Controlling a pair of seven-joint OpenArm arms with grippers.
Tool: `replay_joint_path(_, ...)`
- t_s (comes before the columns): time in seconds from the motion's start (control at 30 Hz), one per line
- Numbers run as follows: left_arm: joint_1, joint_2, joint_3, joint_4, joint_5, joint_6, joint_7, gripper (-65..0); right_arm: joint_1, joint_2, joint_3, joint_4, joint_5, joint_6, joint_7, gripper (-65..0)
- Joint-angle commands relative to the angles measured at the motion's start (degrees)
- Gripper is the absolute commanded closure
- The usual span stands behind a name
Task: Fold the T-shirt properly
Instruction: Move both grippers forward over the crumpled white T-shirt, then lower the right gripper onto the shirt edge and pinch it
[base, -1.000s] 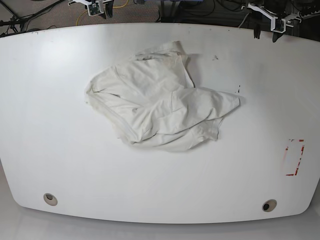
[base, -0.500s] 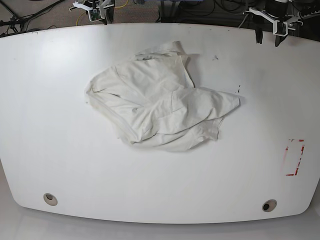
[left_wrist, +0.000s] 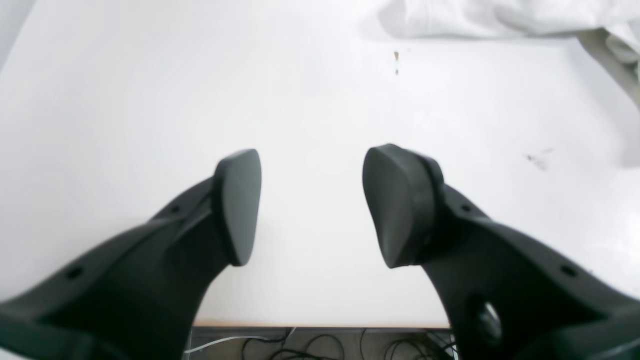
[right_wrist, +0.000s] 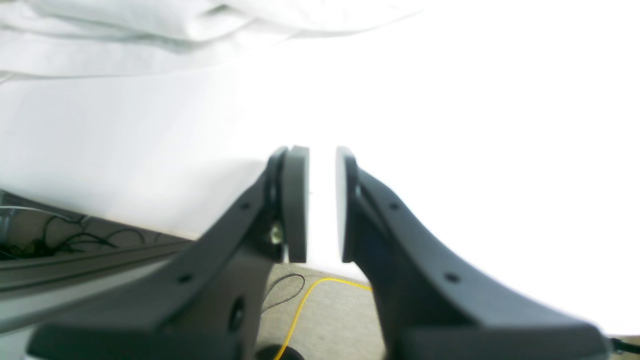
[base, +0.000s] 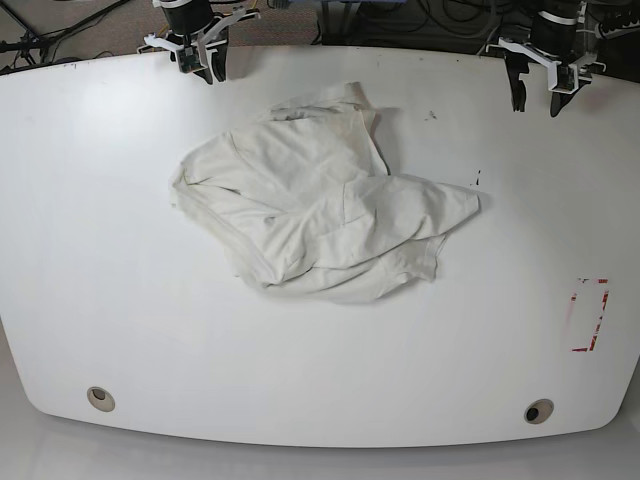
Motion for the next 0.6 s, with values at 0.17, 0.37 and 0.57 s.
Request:
replay_joint_path(0.17, -1.98, -0.22, 0.05, 1.42, -0.09, 0.08, -1.14, -34.1, 5.53, 1.19, 0.15, 1.39, 0.48, -0.10, 1.39, -8.4)
replay_joint_path(0.37, -3.53, 0.13, 0.42, 1.65, 0.29, 0.03, -1.69, -34.0, 12.16, 2.25, -0.30, 1.07, 0.36, -0.18, -0.02, -8.1)
replay_joint_path(0.57, -5.30, 0.36, 0.65, 1.62, 0.48, 0.00, -1.94, -34.0, 15.78, 2.15, -0.34, 0.80, 0.44, -0.31, -2.01, -7.9)
